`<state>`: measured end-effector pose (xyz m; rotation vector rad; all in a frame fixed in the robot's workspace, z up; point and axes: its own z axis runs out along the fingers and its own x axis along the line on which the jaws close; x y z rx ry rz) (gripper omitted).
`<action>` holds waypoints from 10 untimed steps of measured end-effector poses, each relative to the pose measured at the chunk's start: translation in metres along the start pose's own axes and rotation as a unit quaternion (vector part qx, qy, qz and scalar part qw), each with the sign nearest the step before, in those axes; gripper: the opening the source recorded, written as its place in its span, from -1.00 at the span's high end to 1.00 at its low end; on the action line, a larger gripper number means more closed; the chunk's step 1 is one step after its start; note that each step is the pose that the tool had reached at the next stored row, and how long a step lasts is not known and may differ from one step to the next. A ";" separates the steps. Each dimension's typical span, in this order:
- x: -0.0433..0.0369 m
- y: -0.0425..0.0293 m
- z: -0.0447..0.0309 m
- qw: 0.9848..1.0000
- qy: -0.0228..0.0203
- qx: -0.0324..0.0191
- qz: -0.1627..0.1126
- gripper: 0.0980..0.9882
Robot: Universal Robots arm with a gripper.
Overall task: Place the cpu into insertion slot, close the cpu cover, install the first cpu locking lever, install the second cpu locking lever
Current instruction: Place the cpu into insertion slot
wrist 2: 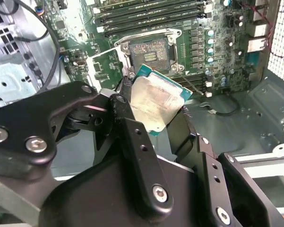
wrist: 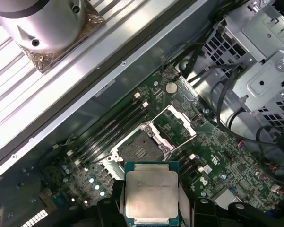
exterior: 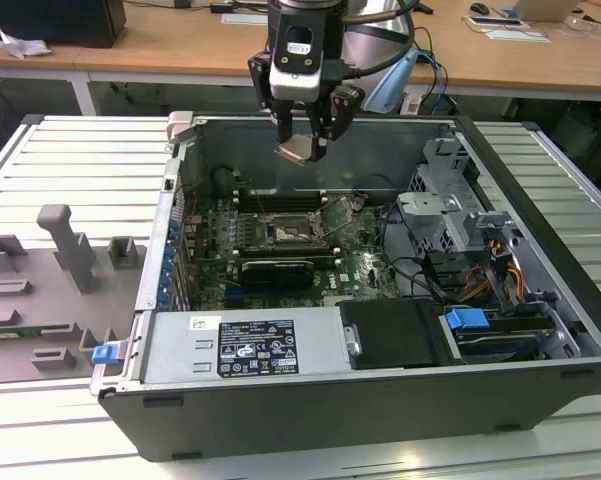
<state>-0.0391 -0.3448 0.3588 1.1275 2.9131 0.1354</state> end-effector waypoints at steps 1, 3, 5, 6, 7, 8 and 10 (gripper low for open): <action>0.0000 0.0000 0.0002 1.000 0.000 0.000 0.006 0.00; 0.0000 -0.0001 0.0008 1.000 -0.002 0.000 0.022 0.00; 0.0000 -0.0001 0.0012 0.999 -0.003 0.000 0.034 0.00; 0.0000 -0.0001 0.0014 0.999 -0.004 -0.001 0.040 0.00; 0.0000 -0.0001 0.0016 0.999 -0.004 -0.001 0.046 0.00; 0.0000 -0.0001 0.0018 0.999 -0.005 -0.001 0.053 0.00; 0.0000 -0.0002 0.0023 0.998 -0.006 -0.001 0.069 0.00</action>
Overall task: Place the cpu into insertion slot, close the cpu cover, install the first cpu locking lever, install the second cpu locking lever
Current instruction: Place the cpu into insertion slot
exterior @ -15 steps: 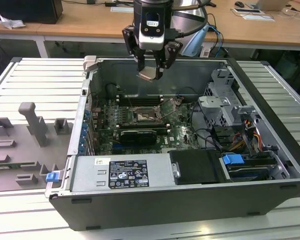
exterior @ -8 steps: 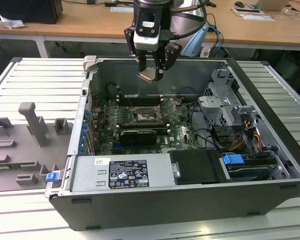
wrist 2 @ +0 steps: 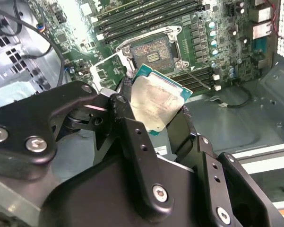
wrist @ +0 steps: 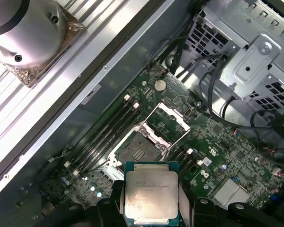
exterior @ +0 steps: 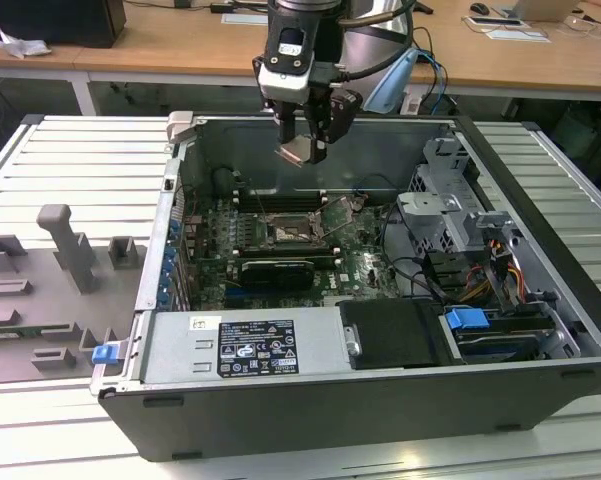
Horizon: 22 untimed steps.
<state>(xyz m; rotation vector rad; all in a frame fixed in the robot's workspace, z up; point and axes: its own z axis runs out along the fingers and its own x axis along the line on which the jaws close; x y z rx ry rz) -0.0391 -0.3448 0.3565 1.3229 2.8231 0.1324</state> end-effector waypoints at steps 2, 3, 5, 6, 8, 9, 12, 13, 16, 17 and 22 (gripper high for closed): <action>0.0000 0.0000 0.0005 1.000 -0.002 0.000 0.021 0.00; 0.0000 -0.0001 0.0008 1.000 -0.003 0.000 0.031 0.00; 0.0000 -0.0001 0.0012 0.999 -0.004 -0.001 0.043 0.00; 0.0000 -0.0001 0.0014 0.999 -0.005 -0.001 0.053 0.00; 0.0000 -0.0001 0.0018 0.998 -0.006 -0.001 0.065 0.00; 0.0000 -0.0002 0.0020 0.997 -0.007 -0.001 0.071 0.00; 0.0000 -0.0002 0.0029 0.995 -0.009 -0.001 0.096 0.00; 0.0000 -0.0003 0.0032 0.994 -0.010 -0.001 0.106 0.00; 0.0000 -0.0003 0.0038 0.992 -0.012 -0.001 0.126 0.00; -0.0001 -0.0003 0.0040 0.991 -0.013 -0.001 0.132 0.00; -0.0001 -0.0005 0.0054 0.983 -0.017 -0.002 0.180 0.00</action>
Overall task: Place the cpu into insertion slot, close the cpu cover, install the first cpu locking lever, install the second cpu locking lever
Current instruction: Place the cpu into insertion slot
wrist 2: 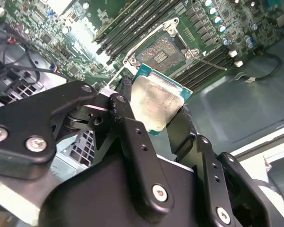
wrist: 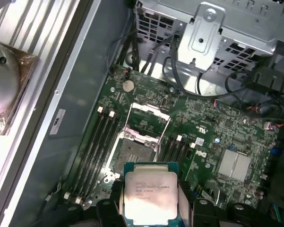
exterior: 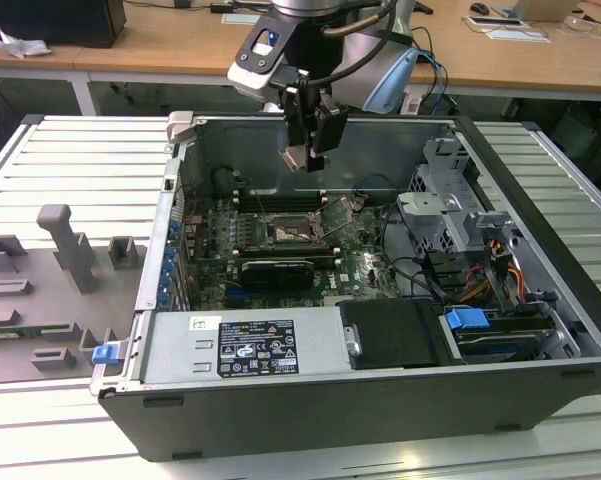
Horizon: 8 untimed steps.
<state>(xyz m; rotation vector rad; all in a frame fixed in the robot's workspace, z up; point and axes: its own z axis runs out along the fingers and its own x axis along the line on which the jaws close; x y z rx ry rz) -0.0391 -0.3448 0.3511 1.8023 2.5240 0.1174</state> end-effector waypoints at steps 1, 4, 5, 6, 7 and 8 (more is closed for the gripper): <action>0.0000 0.0000 0.0001 1.000 -0.001 0.000 0.005 0.00; 0.0000 0.0000 0.0007 1.000 -0.002 0.000 0.024 0.00; 0.0000 -0.0001 0.0008 1.000 -0.003 0.000 0.030 0.00; 0.0000 -0.0001 0.0010 0.999 -0.003 0.000 0.036 0.00; 0.0000 -0.0001 0.0012 0.999 -0.004 0.000 0.044 0.00; 0.0000 -0.0001 0.0014 0.999 -0.004 -0.001 0.050 0.00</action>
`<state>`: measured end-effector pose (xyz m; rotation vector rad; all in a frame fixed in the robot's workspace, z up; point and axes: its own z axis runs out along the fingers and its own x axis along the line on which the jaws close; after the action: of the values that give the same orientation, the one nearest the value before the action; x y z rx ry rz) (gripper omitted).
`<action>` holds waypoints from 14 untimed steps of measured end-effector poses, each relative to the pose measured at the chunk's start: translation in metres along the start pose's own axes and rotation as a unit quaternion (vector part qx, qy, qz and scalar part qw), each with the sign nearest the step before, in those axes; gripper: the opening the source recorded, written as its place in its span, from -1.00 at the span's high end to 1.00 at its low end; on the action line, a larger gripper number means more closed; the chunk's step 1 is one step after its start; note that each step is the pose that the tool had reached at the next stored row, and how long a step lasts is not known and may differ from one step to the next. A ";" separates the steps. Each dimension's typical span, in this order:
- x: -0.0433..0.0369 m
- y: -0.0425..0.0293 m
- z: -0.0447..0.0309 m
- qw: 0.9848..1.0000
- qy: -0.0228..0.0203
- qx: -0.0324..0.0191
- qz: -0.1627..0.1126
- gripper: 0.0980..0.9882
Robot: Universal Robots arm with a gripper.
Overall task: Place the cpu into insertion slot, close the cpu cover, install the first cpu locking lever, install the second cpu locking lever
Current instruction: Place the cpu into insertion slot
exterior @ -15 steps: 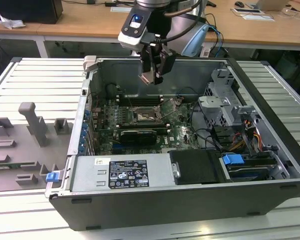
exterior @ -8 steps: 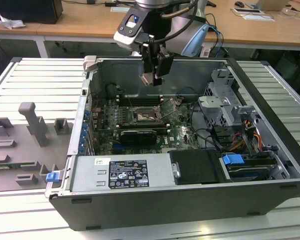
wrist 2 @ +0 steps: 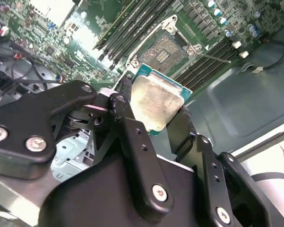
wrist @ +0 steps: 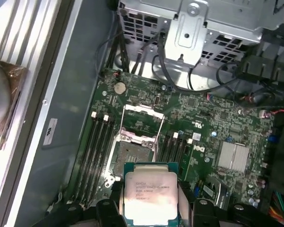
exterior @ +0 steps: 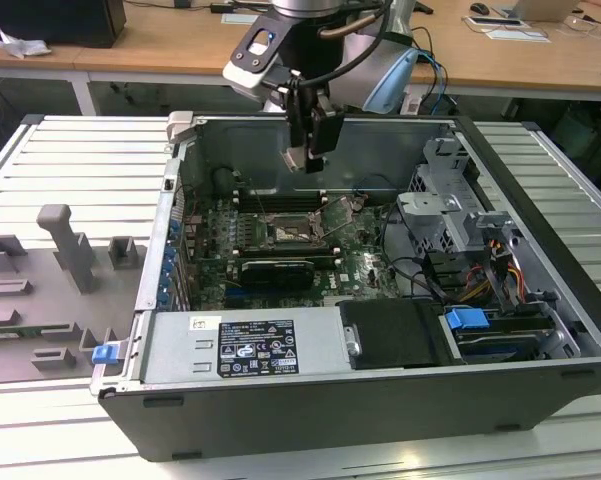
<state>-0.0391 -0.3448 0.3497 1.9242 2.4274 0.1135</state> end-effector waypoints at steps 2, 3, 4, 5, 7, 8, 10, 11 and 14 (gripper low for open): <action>0.0000 0.0000 0.0004 1.000 -0.002 0.000 0.021 0.00; 0.0000 -0.0001 0.0009 0.999 -0.003 -0.001 0.038 0.00; 0.0000 -0.0001 0.0011 0.999 -0.004 -0.001 0.046 0.00; 0.0000 -0.0001 0.0013 0.999 -0.004 -0.001 0.052 0.00; 0.0000 -0.0002 0.0017 0.998 -0.005 -0.001 0.060 0.00; 0.0000 -0.0002 0.0019 0.998 -0.005 -0.001 0.063 0.00; 0.0000 -0.0002 0.0024 0.997 -0.006 -0.001 0.071 0.00; 0.0000 -0.0002 0.0027 0.997 -0.006 -0.001 0.075 0.00; 0.0000 -0.0003 0.0037 0.996 -0.007 -0.001 0.088 0.00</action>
<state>-0.0390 -0.3447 0.3460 2.1271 2.2433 0.1071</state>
